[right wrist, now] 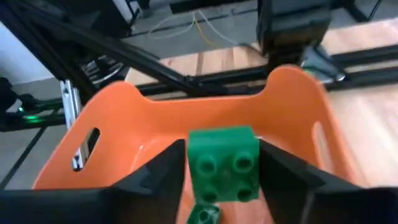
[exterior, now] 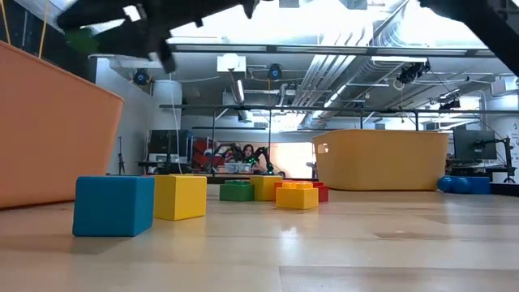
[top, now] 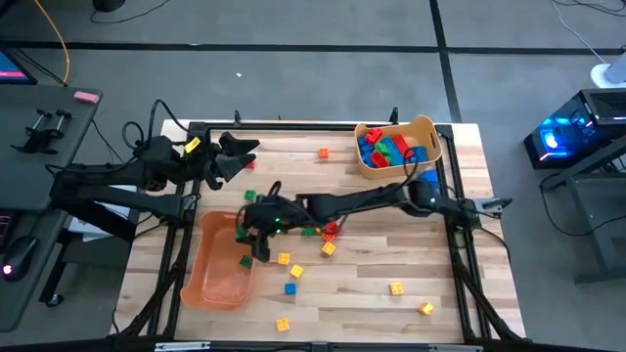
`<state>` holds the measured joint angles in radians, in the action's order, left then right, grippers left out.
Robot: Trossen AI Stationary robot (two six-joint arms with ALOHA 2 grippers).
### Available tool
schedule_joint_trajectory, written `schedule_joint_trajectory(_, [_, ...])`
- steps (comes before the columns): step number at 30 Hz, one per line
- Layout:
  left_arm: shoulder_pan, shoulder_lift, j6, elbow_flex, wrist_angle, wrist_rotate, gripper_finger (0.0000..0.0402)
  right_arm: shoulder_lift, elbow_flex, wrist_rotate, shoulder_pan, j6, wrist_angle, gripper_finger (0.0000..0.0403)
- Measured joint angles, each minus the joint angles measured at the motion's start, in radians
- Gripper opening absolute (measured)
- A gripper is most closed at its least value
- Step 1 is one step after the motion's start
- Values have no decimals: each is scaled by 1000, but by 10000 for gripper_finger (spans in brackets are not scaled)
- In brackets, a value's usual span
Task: Sort blocks by size
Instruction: Put the green game piece into the orange bin, then adjust the orange bin
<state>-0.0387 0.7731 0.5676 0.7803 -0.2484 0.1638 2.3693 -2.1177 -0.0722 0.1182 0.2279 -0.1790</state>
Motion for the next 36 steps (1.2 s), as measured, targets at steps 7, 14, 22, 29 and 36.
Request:
schedule_joint_trajectory(7, [0, 0, 6, 0, -6, 0, 314, 63, -133, -1, 6, -27, -203, 272])
schedule_joint_trajectory(14, [0, 0, -11, 0, -30, 6, 314, 46, -239, 5, -21, -182, -527, 286])
schedule_joint_trajectory(22, [0, -11, -30, 0, -17, 27, 314, -185, 74, 13, -73, -333, -728, 275])
schedule_joint_trajectory(29, [-2, 0, 23, 0, 10, 65, 314, -645, 732, 92, -133, -139, -512, 234])
schedule_joint_trajectory(36, [8, 40, 60, 10, 56, 58, 314, -1129, 1297, 218, -48, 352, -340, 147])
